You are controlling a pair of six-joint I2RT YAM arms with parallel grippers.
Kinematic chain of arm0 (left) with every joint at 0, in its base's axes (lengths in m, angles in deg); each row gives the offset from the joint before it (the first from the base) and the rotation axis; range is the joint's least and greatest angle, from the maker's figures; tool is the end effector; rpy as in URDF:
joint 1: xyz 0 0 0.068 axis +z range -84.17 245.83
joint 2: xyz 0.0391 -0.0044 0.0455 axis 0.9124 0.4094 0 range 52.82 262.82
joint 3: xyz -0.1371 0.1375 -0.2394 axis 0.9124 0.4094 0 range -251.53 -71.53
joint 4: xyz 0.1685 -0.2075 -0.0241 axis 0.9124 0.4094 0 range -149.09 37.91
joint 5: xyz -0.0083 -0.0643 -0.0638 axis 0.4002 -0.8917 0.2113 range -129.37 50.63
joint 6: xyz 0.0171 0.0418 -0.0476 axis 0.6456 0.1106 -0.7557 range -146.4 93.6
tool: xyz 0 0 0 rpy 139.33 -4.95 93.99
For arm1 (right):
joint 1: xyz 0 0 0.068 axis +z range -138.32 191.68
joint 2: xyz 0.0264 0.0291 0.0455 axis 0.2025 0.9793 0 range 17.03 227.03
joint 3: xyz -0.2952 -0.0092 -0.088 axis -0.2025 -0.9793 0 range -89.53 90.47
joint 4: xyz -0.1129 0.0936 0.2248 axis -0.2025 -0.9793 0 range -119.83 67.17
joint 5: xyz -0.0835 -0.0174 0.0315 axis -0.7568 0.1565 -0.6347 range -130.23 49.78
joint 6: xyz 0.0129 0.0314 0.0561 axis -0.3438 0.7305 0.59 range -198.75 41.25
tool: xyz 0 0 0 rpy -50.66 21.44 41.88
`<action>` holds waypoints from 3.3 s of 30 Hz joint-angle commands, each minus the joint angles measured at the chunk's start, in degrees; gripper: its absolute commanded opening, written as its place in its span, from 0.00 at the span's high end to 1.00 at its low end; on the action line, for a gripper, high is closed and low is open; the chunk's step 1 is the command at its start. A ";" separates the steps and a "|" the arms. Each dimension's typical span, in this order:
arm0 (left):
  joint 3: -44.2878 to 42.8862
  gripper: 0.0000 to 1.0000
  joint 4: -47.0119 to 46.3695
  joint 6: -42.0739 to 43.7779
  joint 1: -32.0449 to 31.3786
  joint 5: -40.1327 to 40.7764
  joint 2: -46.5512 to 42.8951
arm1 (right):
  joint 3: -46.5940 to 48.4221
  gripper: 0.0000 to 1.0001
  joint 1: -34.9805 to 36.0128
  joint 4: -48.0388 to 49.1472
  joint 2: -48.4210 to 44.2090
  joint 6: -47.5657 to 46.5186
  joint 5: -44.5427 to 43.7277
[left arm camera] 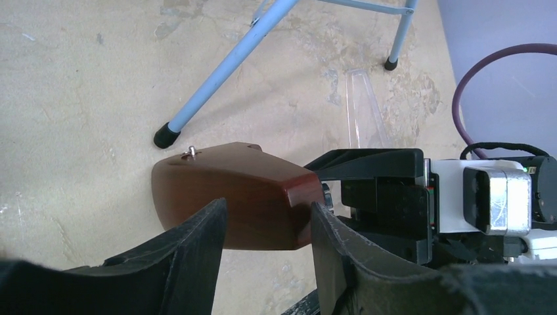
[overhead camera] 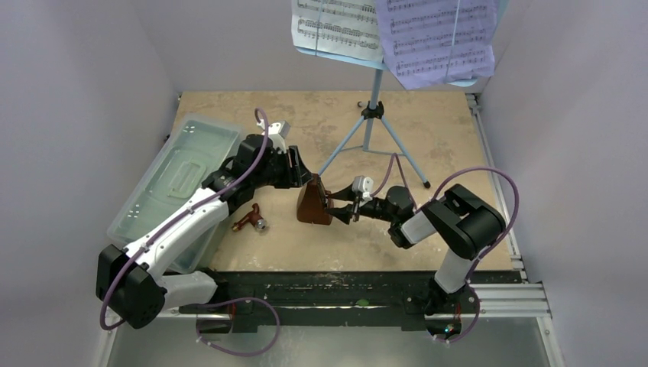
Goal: Set up the instrument practice props
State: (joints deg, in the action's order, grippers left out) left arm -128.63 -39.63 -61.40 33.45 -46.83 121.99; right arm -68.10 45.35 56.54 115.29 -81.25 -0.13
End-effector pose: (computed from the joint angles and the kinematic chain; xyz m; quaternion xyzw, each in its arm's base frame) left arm 0.2322 -0.1553 0.3348 0.0118 0.8713 -0.3177 0.3740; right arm 0.2250 0.1897 0.1838 -0.4371 0.5404 0.4106 0.5903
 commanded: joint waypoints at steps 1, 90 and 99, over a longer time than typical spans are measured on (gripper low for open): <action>-0.20 0.53 0.21 2.21 -0.14 0.08 1.00 | 2.03 0.51 -0.81 7.32 2.71 0.22 0.52; 3.08 0.59 2.51 6.80 -0.30 -0.71 2.85 | 8.99 0.99 0.21 -5.74 4.81 -11.51 1.35; 4.36 0.59 1.77 6.03 -0.57 -0.55 2.35 | 7.18 1.00 1.48 -0.65 -0.05 -8.85 0.20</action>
State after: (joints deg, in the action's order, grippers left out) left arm -127.47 -43.98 -56.79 33.56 -47.33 123.17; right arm -60.80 45.48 47.91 119.97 -91.59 0.33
